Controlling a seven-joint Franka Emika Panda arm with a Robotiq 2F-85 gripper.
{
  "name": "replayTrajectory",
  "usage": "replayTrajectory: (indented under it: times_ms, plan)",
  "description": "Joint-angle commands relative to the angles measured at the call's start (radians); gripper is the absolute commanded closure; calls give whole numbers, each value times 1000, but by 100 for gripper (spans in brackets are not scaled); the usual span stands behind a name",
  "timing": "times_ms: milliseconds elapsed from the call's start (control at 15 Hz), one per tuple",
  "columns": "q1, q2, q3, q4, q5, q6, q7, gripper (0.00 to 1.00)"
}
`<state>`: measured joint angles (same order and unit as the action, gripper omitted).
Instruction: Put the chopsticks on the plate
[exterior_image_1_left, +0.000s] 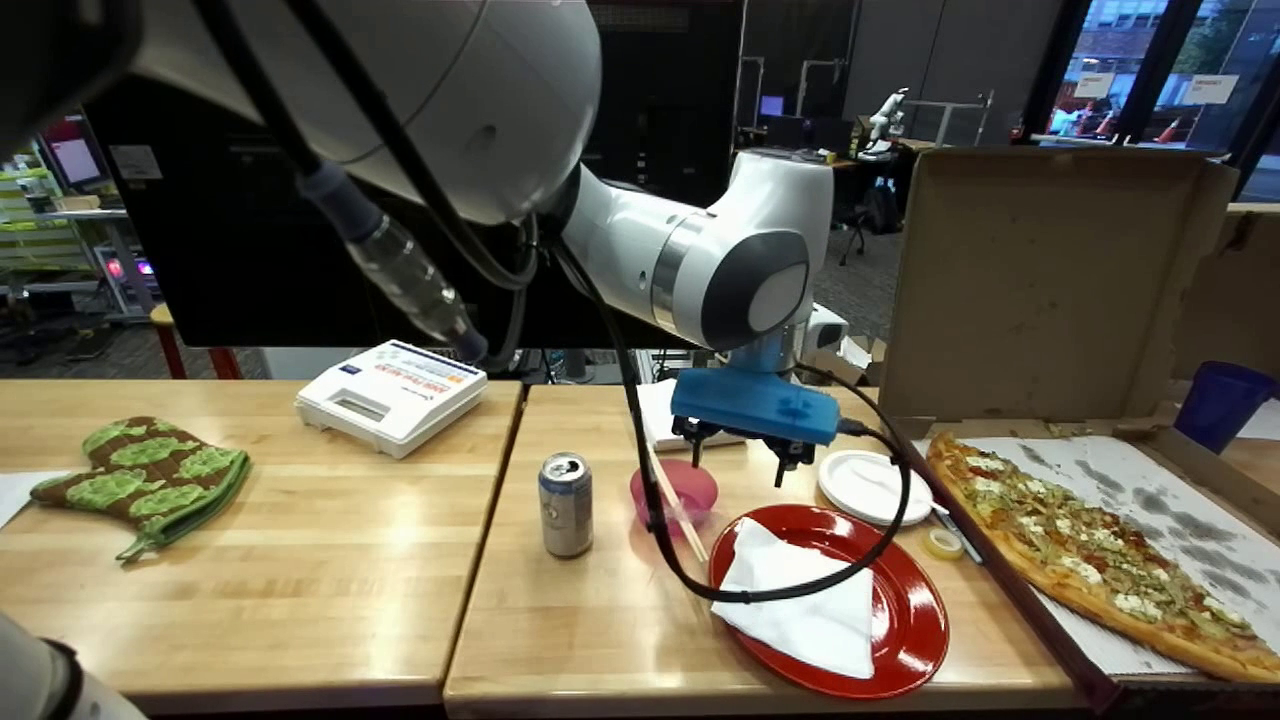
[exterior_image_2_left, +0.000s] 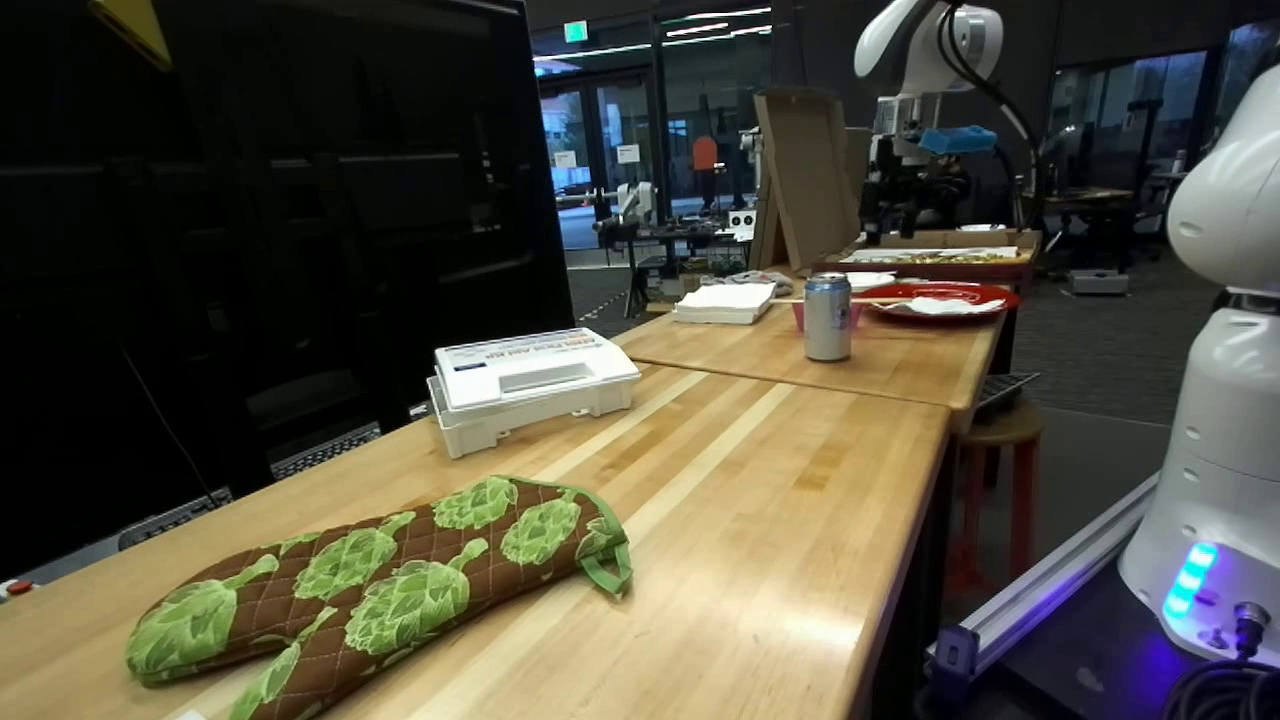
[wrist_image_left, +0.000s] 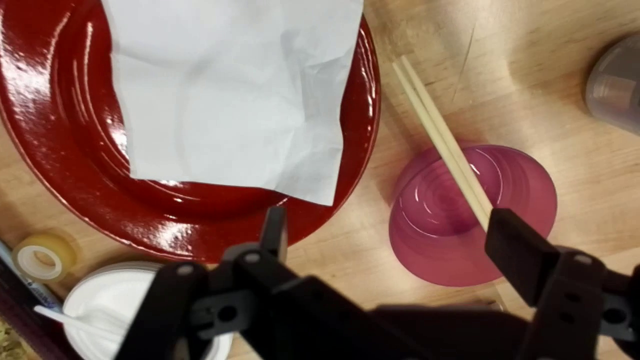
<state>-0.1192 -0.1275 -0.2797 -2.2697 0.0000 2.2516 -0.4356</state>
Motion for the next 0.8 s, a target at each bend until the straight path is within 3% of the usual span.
replayTrajectory:
  times_ms: [0,267,533,733]
  plan:
    - [4,-4,58,-14,24,34,75,0]
    - [-1,11,89,-7,42,48,174,0]
    - [-24,40,77,13,83,26,278,0]
    - [-44,58,62,13,130,31,270,0]
